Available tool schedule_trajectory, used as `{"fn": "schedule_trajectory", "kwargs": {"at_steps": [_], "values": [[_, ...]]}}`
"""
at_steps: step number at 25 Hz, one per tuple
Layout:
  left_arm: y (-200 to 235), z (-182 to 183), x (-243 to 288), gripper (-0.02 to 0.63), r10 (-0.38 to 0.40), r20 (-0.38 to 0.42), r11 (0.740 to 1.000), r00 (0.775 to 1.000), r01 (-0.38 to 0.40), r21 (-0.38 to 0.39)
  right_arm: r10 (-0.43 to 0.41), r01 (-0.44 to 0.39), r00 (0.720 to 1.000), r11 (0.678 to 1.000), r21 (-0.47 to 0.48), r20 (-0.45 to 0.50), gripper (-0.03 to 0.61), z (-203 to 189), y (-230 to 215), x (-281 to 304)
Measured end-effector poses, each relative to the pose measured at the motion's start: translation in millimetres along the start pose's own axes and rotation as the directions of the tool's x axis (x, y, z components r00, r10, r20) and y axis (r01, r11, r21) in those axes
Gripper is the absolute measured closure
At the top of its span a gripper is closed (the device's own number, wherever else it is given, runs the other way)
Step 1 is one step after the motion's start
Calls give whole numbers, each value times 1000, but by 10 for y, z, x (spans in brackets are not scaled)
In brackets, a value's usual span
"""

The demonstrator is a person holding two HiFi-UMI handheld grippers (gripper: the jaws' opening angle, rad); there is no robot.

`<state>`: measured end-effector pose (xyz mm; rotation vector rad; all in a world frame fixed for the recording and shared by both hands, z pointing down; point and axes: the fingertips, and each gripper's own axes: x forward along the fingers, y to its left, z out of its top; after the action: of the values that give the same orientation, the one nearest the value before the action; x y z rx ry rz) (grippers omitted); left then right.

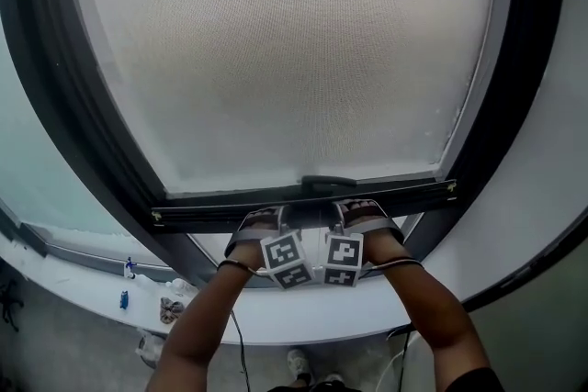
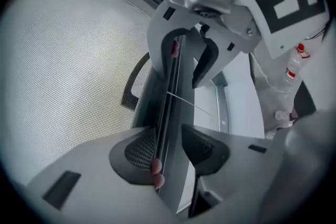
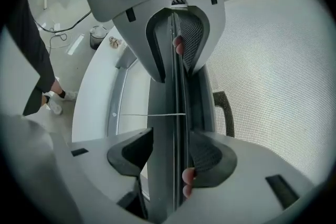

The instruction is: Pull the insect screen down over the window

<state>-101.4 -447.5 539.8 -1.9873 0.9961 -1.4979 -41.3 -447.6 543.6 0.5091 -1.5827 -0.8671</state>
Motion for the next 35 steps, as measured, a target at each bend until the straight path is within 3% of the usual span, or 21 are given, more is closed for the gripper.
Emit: {"fn": "schedule_trajectory", "kwargs": {"at_steps": [10, 14, 18, 26, 29, 35], "values": [[-82, -23, 30, 462, -35, -3, 999, 999, 35, -29, 53, -53, 998, 999, -7, -39, 378, -47, 100, -21], [-130, -85, -6, 462, -64, -43, 998, 997, 63, -18, 54, -54, 998, 999, 9, -28, 377, -29, 112, -20], [-117, -59, 11, 462, -36, -24, 999, 999, 35, -12, 53, -54, 999, 998, 38, 12, 377, 37, 107, -54], [-168, -81, -22, 462, -72, -37, 997, 997, 71, -12, 61, -61, 998, 997, 42, 12, 379, 45, 114, -64], [-148, -100, -11, 462, -67, -44, 998, 997, 67, -10, 17, -18, 1000, 999, 37, 13, 378, 48, 75, 32], [-116, -2, -56, 462, -57, 15, 997, 998, 57, -50, 11, -12, 1000, 999, 36, 13, 377, 57, 94, 38]]}}
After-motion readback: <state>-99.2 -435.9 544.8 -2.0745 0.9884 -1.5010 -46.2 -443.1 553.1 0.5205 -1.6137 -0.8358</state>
